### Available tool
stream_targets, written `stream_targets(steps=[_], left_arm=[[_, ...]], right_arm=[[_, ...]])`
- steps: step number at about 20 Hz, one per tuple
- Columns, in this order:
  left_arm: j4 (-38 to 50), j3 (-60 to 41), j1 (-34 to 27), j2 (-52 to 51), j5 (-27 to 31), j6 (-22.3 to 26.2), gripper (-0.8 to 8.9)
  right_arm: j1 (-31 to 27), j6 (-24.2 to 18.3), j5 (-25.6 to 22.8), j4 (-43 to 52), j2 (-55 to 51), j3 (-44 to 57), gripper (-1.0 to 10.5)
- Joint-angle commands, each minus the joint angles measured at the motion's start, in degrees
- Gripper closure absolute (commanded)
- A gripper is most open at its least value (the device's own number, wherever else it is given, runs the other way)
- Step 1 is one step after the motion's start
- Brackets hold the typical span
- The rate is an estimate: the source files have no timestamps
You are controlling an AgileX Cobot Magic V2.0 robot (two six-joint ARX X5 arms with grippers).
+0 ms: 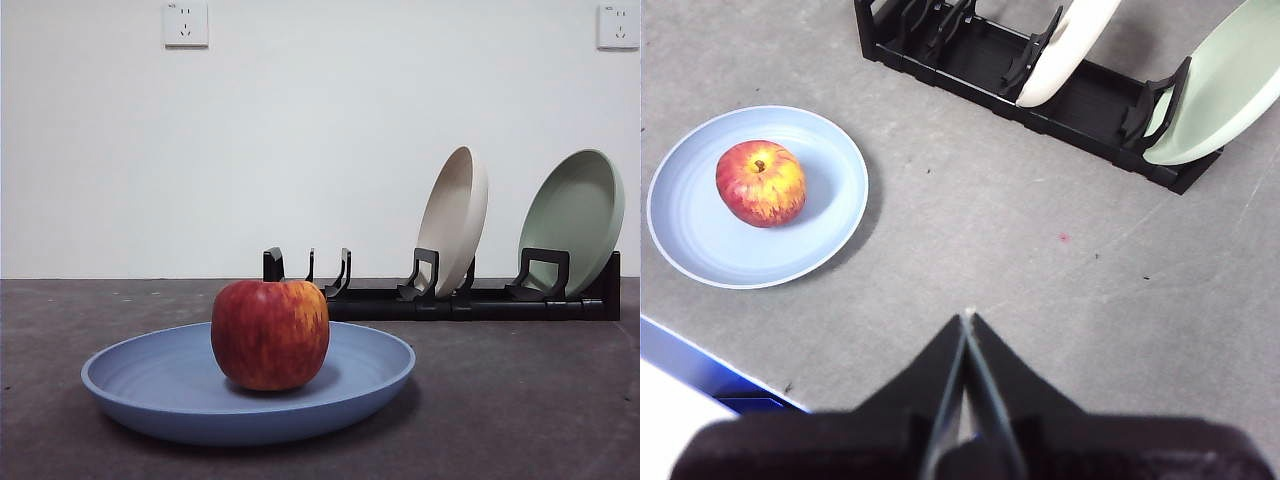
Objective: Take the blue plate from the plate rack,put the plate on the table,take the apple from the table,put the apple in the plate
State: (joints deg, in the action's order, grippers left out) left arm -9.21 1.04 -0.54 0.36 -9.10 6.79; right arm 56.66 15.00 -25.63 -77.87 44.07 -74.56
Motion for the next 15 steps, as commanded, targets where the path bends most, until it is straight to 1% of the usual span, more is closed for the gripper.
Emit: stream_targets(steps=[1, 9, 10, 11, 12, 13, 14, 15], left_arm=[[0.24, -0.57, -0.17, 0.92, -0.02, -0.61, 8.17], [0.24, -0.57, -0.17, 4.20, -0.02, -0.61, 8.17], [0.22, -0.57, -0.17, 4.39, -0.02, -0.61, 8.17], [0.24, -0.57, -0.17, 4.52, -0.02, -0.61, 8.17], [0.22, -0.57, -0.17, 4.59, -0.02, -0.61, 8.17], [0.24, -0.57, -0.17, 4.68, -0.02, -0.61, 8.17], [0.20, -0.57, -0.17, 4.68, 0.00, -0.61, 8.17], [0.20, -0.57, -0.17, 4.68, 0.09, -0.61, 8.17]], right_arm=[[0.11, -0.15, -0.17, -0.98, 0.02, -0.09, 9.5], [0.11, -0.33, -0.15, -1.01, 0.02, -0.09, 9.5], [0.11, -4.85, -1.29, -1.01, 0.00, 0.07, 9.5], [-0.87, -9.46, -4.17, 0.15, -0.15, 0.35, 9.5], [-3.50, -13.60, -5.03, 3.98, -1.62, 1.97, 9.5], [-7.85, -18.38, -2.54, 11.50, -4.55, 6.05, 9.5], [-13.81, -23.34, 3.87, 22.25, -8.57, 12.85, 9.5], [-20.83, -26.62, 12.07, 33.86, -13.31, 21.53, 9.5]])
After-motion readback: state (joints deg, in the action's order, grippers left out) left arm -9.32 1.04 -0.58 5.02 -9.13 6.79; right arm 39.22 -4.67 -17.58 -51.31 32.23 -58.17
